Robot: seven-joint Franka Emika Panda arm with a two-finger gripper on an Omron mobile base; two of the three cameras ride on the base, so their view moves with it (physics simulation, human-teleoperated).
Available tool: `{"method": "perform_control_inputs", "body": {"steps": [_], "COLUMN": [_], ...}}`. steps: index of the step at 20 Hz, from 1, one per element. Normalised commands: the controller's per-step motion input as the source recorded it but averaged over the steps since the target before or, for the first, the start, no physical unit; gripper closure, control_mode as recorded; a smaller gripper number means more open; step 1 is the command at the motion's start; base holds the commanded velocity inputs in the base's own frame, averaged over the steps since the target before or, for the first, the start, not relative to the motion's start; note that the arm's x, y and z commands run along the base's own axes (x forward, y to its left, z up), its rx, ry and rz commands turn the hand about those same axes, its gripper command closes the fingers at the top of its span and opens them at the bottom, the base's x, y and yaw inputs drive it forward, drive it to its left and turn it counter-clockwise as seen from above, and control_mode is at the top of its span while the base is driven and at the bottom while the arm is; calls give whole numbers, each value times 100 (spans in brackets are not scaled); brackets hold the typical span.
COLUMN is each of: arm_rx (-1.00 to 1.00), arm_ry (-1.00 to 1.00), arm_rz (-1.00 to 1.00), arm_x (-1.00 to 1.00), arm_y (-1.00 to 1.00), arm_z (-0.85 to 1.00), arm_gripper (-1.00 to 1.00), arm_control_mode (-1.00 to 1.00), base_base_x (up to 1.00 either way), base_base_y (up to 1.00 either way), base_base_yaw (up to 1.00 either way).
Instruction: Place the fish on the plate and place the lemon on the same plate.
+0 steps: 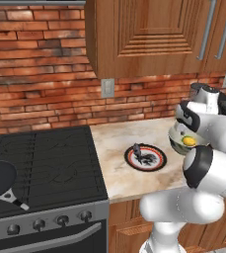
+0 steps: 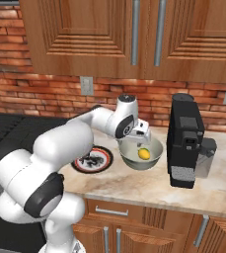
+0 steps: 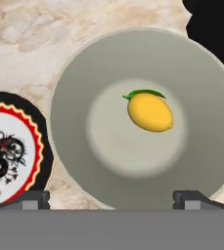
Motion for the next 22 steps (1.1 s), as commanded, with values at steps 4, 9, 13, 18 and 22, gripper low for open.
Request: {"method": "perform_control_inputs", "body": {"steps": [4,9,13,18,22], "arm_rx": [0,3,6,10,4], "arm_ry": [4,0,0,1,2], "arm_rz": [0,0,0,0,0], "arm_x": [37,11,11,2,3], "arm_y": [0,-4,-25,-23,-18], "arm_z": [-52,4,12,9,-14], "arm_gripper": [-100,-100,-100,-100,-100], "arm_control_mode": [-100,-100,-100,-100,-100], "base_base_x": [0,0,0,0,0], "base_base_y": [0,0,0,0,0], "base_base_yaw": [0,0,0,0,0]}}
